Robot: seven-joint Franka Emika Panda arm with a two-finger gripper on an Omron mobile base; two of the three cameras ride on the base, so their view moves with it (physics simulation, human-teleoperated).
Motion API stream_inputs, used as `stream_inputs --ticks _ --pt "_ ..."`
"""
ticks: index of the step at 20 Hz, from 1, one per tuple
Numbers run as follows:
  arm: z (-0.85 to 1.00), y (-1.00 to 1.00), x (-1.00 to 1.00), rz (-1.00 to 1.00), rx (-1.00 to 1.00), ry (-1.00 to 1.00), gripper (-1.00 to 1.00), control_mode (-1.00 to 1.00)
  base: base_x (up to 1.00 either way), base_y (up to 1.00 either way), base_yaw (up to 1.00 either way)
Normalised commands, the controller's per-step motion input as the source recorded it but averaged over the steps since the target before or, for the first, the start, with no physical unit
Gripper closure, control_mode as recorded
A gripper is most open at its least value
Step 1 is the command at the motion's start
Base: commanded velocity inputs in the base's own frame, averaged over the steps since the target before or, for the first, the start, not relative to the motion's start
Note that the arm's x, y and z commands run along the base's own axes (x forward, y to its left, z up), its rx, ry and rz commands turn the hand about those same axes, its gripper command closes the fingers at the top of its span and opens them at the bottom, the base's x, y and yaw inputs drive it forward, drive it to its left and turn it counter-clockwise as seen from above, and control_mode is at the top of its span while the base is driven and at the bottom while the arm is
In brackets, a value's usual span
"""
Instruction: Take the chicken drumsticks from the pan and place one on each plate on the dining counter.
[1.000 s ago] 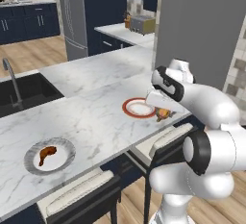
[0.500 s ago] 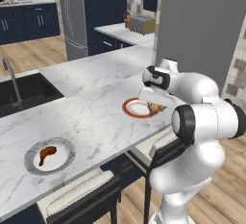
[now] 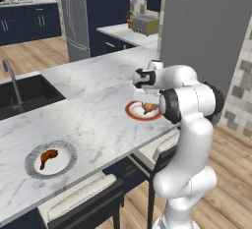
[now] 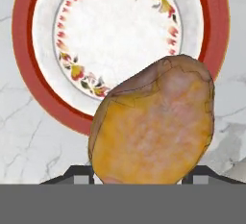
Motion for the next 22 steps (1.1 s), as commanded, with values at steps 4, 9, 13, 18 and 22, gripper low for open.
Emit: stream_inputs --ticks 4,9,13,18,22 --pt "-0.64 0.1 0.69 0.0 -0.16 0.0 1.0 -1.0 0.0 0.0 0.0" --pt "-0.34 0.0 0.69 0.0 0.0 0.0 1.0 -1.0 0.0 0.0 0.0" --pt "-0.26 0.0 0.53 0.0 0.0 0.0 1.0 -1.0 0.0 0.0 0.0" --pt "-0.25 0.0 0.4 0.0 0.0 0.0 1.0 -1.0 0.0 0.0 0.0" --pt "-0.17 0.01 -0.01 0.0 0.0 -0.01 -1.0 -1.0 0.0 0.0 0.0"
